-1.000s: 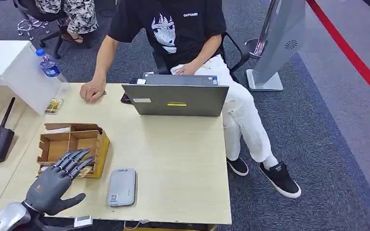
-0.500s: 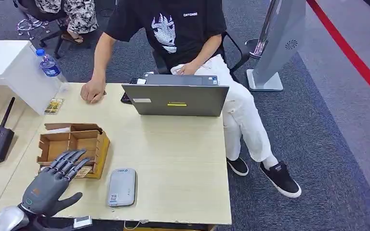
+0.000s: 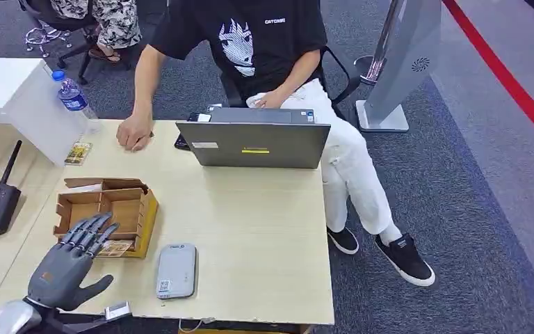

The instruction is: Pass the card to the sensor for recognition and then transmit it.

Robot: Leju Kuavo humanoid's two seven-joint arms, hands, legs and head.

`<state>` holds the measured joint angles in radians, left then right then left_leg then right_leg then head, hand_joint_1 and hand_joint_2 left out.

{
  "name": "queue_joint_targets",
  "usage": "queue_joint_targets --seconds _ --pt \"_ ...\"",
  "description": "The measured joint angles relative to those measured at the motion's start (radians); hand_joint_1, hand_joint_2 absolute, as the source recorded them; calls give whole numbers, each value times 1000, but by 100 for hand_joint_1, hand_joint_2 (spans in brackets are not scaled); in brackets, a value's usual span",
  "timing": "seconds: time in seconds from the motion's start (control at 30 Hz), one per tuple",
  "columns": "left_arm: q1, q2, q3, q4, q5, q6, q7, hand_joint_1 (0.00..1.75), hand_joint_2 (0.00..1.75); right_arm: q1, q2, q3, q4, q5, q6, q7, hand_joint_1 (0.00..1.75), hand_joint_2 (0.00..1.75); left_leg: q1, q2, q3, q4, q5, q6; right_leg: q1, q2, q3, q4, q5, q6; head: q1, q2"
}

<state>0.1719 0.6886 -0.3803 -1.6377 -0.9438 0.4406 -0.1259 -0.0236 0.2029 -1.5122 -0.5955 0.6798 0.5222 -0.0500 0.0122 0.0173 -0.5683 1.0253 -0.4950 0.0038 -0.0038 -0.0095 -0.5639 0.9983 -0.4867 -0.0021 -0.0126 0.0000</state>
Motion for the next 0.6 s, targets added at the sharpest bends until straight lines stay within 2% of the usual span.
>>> queue_joint_targets --seconds 0.43,0.6 --pt "-6 -32 7 77 19 10 5 0 175 -2 0 0 0 12 -3 -5 0 175 0 0 0 0 0 0 0 0 0 0 0 0 0 0" --pt "-16 -47 14 100 26 34 0 0 175 -4 0 0 6 22 -17 -15 0 175 0 0 0 0 0 0 0 0 0 0 0 0 0 0"
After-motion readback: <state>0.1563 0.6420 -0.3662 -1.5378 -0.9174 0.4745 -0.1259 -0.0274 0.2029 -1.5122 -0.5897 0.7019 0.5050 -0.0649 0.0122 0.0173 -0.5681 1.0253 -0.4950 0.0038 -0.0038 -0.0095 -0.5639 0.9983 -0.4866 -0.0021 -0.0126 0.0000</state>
